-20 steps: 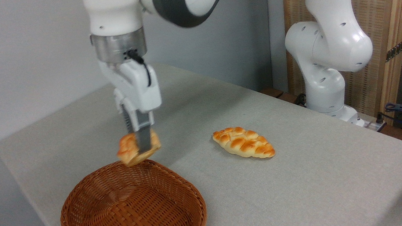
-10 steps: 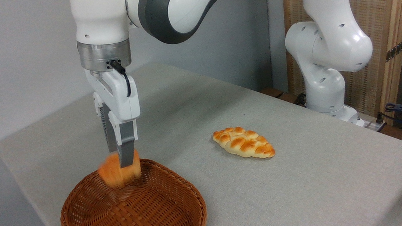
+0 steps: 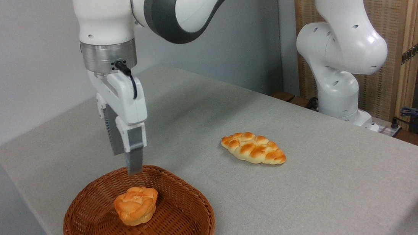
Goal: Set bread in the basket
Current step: 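Lower the bun into the basket and open the gripper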
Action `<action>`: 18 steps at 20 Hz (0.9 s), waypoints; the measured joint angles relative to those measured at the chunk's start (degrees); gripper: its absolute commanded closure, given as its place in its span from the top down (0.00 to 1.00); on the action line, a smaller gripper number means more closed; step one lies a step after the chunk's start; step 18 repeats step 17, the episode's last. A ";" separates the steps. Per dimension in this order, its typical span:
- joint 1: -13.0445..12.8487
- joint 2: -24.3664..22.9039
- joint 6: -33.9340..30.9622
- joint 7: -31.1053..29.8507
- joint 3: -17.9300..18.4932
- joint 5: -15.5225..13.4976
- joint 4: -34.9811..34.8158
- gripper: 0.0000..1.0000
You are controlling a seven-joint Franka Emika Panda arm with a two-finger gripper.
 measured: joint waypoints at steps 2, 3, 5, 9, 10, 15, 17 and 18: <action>0.81 -0.66 -7.79 -0.02 0.05 0.00 3.06 1.00; 1.38 -1.09 -12.68 -0.13 0.03 0.00 5.13 1.00; 2.63 -2.06 -19.00 -1.50 -0.06 0.00 7.97 1.00; 4.68 -3.18 -21.19 -5.55 -0.94 0.00 8.80 1.00; 4.87 -3.20 -21.19 -5.85 -1.08 0.00 8.80 1.00; 5.05 -3.50 -22.36 -6.27 -1.41 0.01 8.82 1.00; 5.06 -3.59 -22.47 -6.27 -1.45 0.01 8.82 1.00; 5.06 -3.59 -22.47 -6.27 -1.45 0.01 8.82 1.00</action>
